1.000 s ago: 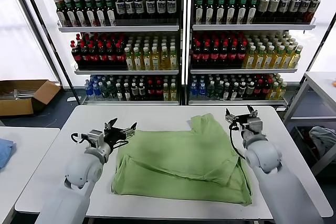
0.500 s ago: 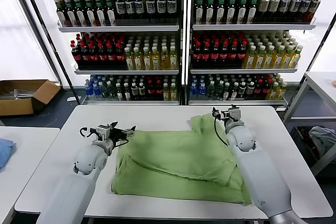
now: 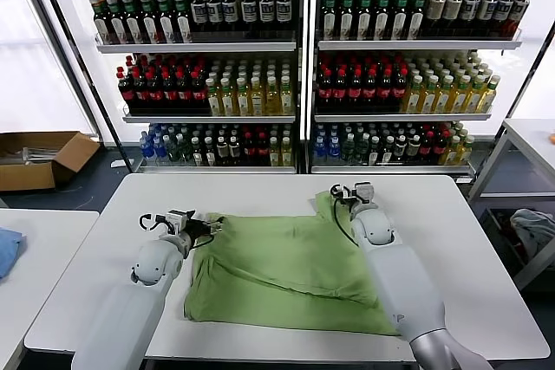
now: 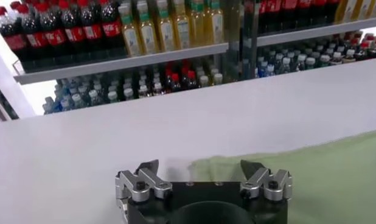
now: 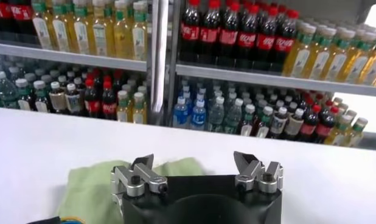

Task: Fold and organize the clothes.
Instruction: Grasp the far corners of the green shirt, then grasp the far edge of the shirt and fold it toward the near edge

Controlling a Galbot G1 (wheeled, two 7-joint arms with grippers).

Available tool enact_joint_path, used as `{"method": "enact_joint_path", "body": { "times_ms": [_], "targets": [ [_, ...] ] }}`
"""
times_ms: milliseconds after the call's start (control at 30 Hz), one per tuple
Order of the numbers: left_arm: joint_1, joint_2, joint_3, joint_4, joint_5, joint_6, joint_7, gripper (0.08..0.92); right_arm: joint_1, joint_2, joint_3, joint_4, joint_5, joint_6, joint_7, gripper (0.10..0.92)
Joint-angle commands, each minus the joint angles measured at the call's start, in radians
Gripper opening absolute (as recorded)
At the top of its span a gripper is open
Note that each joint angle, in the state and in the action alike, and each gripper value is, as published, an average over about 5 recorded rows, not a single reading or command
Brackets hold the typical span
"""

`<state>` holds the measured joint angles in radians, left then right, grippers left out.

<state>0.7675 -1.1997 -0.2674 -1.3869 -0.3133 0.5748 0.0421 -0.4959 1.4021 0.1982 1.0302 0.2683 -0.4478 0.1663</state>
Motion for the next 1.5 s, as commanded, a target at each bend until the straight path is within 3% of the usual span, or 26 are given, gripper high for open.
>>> {"method": "enact_joint_path", "body": {
  "times_ms": [33, 200, 333, 1000, 1167, 1500],
  "targets": [
    [-0.012, -0.004, 0.007, 0.046, 0.002, 0.003, 0.001, 0.823, 0.015, 0.033, -0.001, -0.066, -0.011, 0.006, 0.0, 0.823],
    [-0.007, -0.002, 0.007, 0.048, 0.0, 0.003, 0.002, 0.786, -0.005, 0.022, -0.002, -0.053, -0.01, 0.0, 0.003, 0.823],
    [0.001, -0.002, 0.006, 0.049, -0.002, 0.003, 0.002, 0.679, -0.029, 0.022, 0.0, -0.037, -0.01, -0.007, 0.01, 0.778],
    [0.049, -0.019, -0.01, -0.009, -0.033, -0.014, 0.005, 0.113, -0.182, -0.034, 0.016, 0.215, 0.0, -0.034, 0.047, 0.204],
    [0.061, -0.026, -0.023, -0.05, -0.061, -0.075, 0.007, 0.089, -0.2, -0.044, 0.031, 0.286, 0.006, 0.011, 0.051, 0.111],
    [0.096, -0.031, -0.048, -0.183, -0.117, -0.168, -0.008, 0.089, -0.25, -0.063, 0.055, 0.473, -0.007, 0.113, 0.056, 0.106]
  ]
}}
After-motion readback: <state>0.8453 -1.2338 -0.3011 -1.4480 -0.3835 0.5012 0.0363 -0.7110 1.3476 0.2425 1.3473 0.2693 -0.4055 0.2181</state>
